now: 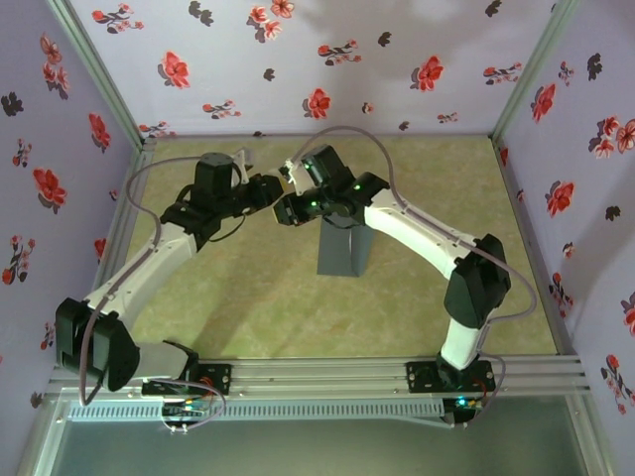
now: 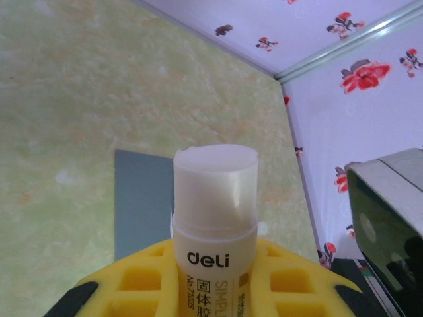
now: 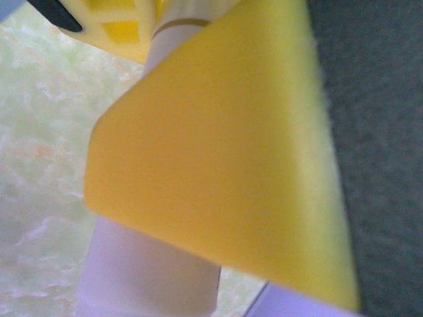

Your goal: Place the letter into the envelope and seal it

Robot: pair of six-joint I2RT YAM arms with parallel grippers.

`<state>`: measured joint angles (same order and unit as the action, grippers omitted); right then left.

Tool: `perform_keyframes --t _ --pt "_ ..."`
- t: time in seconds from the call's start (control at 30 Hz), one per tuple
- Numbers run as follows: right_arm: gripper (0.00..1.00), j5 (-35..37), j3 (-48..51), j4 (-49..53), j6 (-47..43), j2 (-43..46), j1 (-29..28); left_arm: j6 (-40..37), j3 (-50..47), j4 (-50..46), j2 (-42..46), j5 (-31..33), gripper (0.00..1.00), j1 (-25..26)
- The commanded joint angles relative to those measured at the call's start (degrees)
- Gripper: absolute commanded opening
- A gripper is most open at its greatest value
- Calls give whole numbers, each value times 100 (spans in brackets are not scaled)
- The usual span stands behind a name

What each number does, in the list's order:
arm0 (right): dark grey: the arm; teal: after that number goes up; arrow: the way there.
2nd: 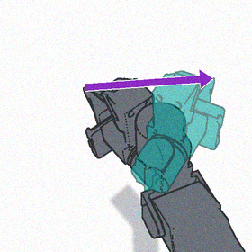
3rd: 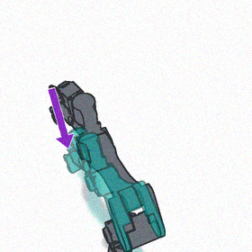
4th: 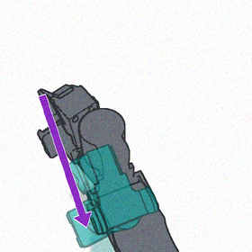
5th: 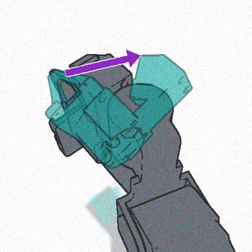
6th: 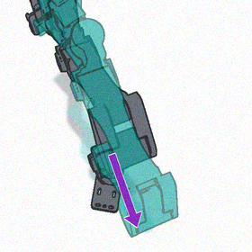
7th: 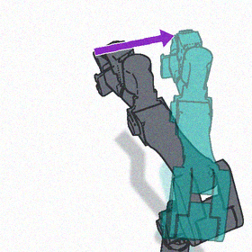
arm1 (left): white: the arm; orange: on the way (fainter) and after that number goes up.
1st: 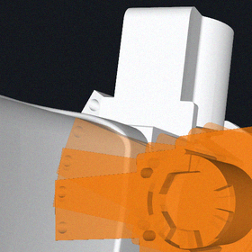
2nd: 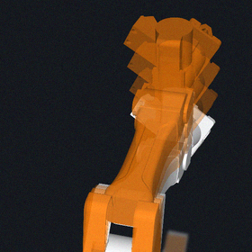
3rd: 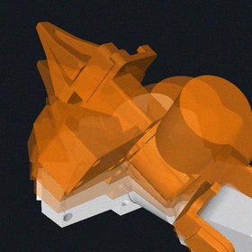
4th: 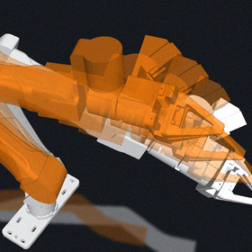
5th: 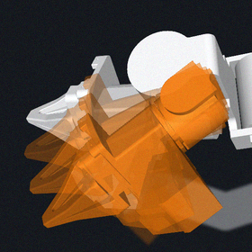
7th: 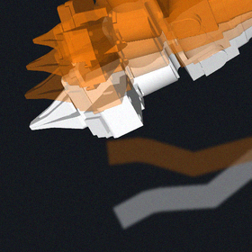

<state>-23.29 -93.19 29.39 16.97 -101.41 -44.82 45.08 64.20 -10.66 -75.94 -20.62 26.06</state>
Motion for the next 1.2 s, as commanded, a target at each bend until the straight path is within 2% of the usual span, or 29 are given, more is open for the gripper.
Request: perform_keyframes --t 0.0,0.17,0.37,0.7,0.93,1.0,1.1,1.17 --pt "21 -327 26 -746 -16 388 208 -307 -223 20 272 -1153 0 57" --pt "21 -1322 190 -1277 368 634 465 -170 -444 712 413 -1925 0 64" --pt "23 -2291 396 -2061 851 894 700 433 -777 1966 447 -2866 0 84" --pt "25 -2770 719 -2814 1293 1149 861 480 -780 2192 544 -3095 0 110" --pt "30 -2575 771 -2435 1141 1151 924 523 -690 2007 492 -2656 0 -176" --pt "39 -2503 745 -2157 998 1139 924 529 -647 1909 499 -2412 0 -336" --pt "58 -2128 747 -1611 726 1188 929 404 -506 1401 505 -1702 0 -543" --pt "63 -1768 742 -1178 560 1229 922 235 -346 920 502 -1051 0 -583"
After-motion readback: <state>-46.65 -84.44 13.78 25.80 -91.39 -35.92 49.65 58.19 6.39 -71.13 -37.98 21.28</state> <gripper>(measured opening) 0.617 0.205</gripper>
